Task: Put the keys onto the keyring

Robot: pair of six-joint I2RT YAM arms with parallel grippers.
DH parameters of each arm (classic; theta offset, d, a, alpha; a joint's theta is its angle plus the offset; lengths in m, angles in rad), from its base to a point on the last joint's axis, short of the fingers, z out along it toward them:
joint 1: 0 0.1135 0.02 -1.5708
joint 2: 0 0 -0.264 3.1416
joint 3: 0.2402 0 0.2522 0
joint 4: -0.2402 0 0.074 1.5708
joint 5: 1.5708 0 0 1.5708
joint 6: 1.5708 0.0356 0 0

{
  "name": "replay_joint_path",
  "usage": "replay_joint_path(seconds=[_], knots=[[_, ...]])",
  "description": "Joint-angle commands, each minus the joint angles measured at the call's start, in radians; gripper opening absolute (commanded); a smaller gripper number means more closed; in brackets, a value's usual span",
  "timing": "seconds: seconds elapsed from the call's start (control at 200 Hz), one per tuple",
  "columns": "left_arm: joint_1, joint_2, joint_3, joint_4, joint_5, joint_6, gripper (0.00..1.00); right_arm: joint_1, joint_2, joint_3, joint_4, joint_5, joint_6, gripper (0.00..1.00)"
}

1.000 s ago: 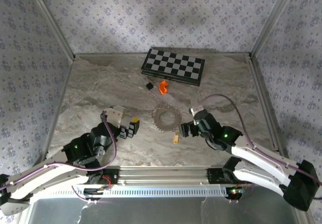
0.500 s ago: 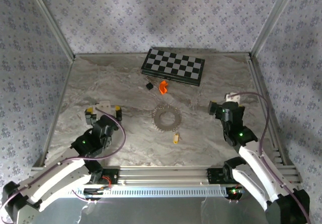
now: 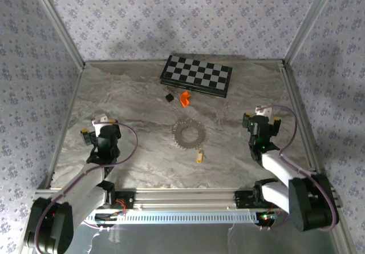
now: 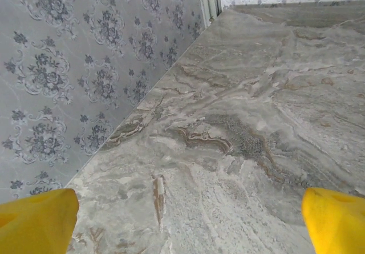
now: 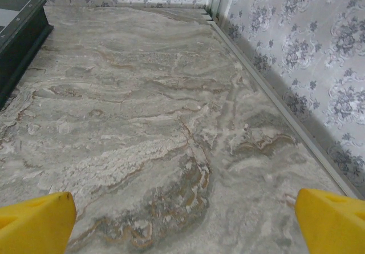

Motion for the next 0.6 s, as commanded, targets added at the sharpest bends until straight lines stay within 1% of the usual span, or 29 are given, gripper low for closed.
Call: replay_joint_path(seconds=[0.0,0.075,0.245,0.33,0.43,0.53,0.56,0.595], knots=[[0.030,0.088,0.045,0.145,0.052,-0.005,1.00,-0.005,0.078,0.003,0.175,0.027,-0.045,1.00],[0.047,0.161,0.071,0.166,0.055,-0.031,0.99,-0.004,0.133,0.007,0.225,0.022,-0.046,1.00],[0.058,0.316,0.083,0.306,0.056,-0.014,1.00,-0.008,0.226,0.017,0.305,0.037,-0.059,1.00],[0.061,0.356,0.090,0.351,0.077,0.003,0.99,-0.015,0.243,0.016,0.330,-0.004,-0.048,1.00],[0.067,0.406,0.080,0.462,0.092,0.016,0.99,-0.030,0.292,0.026,0.369,-0.028,-0.052,0.99],[0.069,0.432,0.105,0.448,0.082,0.031,1.00,-0.043,0.353,0.023,0.437,-0.001,-0.035,1.00],[0.069,0.438,0.109,0.451,0.085,0.038,0.99,-0.047,0.367,0.025,0.473,-0.011,-0.083,1.00],[0.069,0.444,0.114,0.451,0.085,0.045,1.00,-0.050,0.372,0.035,0.471,-0.014,-0.094,1.00]])
